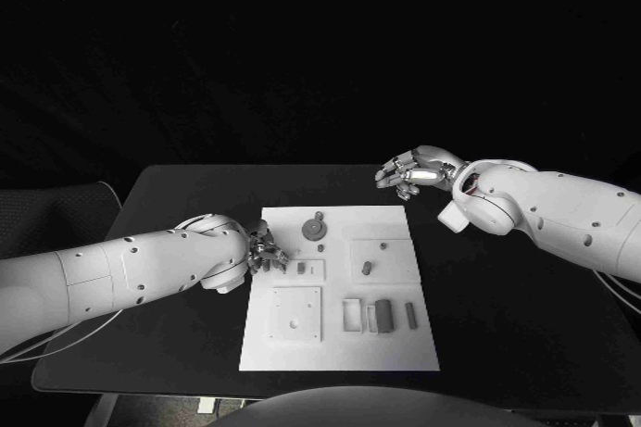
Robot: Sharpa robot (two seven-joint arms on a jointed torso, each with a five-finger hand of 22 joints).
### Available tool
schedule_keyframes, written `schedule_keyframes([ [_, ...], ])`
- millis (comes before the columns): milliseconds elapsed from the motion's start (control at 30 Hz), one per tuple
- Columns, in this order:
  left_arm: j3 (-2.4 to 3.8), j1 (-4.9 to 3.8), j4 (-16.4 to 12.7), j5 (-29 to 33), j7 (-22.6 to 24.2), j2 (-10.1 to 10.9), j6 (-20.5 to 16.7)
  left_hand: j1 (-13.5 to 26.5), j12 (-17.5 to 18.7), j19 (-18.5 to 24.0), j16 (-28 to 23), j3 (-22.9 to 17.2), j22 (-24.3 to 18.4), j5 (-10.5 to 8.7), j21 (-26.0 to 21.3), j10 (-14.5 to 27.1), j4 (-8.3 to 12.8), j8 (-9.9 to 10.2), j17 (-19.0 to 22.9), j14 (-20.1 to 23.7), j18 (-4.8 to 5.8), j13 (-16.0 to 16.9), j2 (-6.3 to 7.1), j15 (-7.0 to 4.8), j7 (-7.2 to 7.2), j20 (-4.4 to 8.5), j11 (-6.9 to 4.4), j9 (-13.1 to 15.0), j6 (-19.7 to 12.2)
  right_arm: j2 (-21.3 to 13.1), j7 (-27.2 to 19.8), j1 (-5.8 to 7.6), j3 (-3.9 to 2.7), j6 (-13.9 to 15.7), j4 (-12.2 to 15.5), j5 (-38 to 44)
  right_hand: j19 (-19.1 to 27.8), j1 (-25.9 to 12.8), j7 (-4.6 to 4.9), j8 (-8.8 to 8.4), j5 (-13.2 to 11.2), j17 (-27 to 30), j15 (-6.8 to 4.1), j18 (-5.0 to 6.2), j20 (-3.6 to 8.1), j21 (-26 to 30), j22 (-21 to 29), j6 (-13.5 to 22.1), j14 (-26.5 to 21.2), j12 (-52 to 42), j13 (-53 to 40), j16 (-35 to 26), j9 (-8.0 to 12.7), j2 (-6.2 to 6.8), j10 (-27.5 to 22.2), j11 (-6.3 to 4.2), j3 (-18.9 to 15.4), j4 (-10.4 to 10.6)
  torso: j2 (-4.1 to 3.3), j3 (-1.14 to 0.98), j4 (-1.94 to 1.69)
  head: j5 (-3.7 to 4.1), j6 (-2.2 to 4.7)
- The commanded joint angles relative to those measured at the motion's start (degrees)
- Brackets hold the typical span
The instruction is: Assemble the parts on the task board
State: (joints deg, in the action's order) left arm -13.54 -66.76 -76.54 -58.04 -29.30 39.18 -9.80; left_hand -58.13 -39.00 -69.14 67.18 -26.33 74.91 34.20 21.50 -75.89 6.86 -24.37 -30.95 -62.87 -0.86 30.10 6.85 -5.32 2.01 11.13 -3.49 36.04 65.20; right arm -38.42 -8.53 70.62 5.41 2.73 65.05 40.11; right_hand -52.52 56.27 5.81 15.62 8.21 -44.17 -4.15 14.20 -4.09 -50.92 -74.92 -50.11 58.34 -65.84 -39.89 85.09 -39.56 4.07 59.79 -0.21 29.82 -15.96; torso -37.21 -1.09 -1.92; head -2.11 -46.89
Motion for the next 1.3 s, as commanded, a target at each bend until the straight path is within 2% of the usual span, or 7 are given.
schedule_keyframes([
  [33, -0.08, 0.24, 0.02, -0.25, -0.11, -0.21, 0.94, -0.04, -0.34, -0.37, 0.24, -7.95, 1.36, 0.23, 0.28, -0.43, 8.04, -0.17, -0.06, -0.46, -0.83, 0.09, -0.38, -0.14, -0.02, -0.15, -0.45, 0.08, 0.28, 0.01, -0.32, -0.04, -0.01, -0.76, 0.10, 0.01, -0.41, -0.70, 2.25, -0.19, -0.05, 0.07, 0.12, 0.80, -0.11, 0.38, -0.69, -2.59, -0.33, -0.05, 0.06, -0.28, 0.10, 0.07, -9.60, 2.12, 0.04, 0.14, -0.01, -0.03, 0.02, 0.04, 0.01],
  [1300, -0.08, 0.30, -0.31, -0.54, -0.37, 0.04, 2.54, -0.04, -0.36, -0.28, 0.28, -8.05, 1.35, 0.12, 0.42, -0.40, 8.20, -0.13, -0.06, -0.43, -0.83, 0.14, -0.52, -0.14, -0.04, -0.11, -0.46, 0.21, 0.26, 0.13, -0.27, -0.08, -0.01, -0.98, 0.07, 0.01, -0.42, -0.77, 2.25, -0.23, -0.05, 0.09, 0.12, 0.80, -0.10, 0.39, -0.72, -2.59, -0.33, -0.09, 0.11, -0.27, 0.11, 0.06, -9.61, 2.12, 0.07, 0.17, -0.01, 0.03, -0.02, 0.01, -0.26],
])
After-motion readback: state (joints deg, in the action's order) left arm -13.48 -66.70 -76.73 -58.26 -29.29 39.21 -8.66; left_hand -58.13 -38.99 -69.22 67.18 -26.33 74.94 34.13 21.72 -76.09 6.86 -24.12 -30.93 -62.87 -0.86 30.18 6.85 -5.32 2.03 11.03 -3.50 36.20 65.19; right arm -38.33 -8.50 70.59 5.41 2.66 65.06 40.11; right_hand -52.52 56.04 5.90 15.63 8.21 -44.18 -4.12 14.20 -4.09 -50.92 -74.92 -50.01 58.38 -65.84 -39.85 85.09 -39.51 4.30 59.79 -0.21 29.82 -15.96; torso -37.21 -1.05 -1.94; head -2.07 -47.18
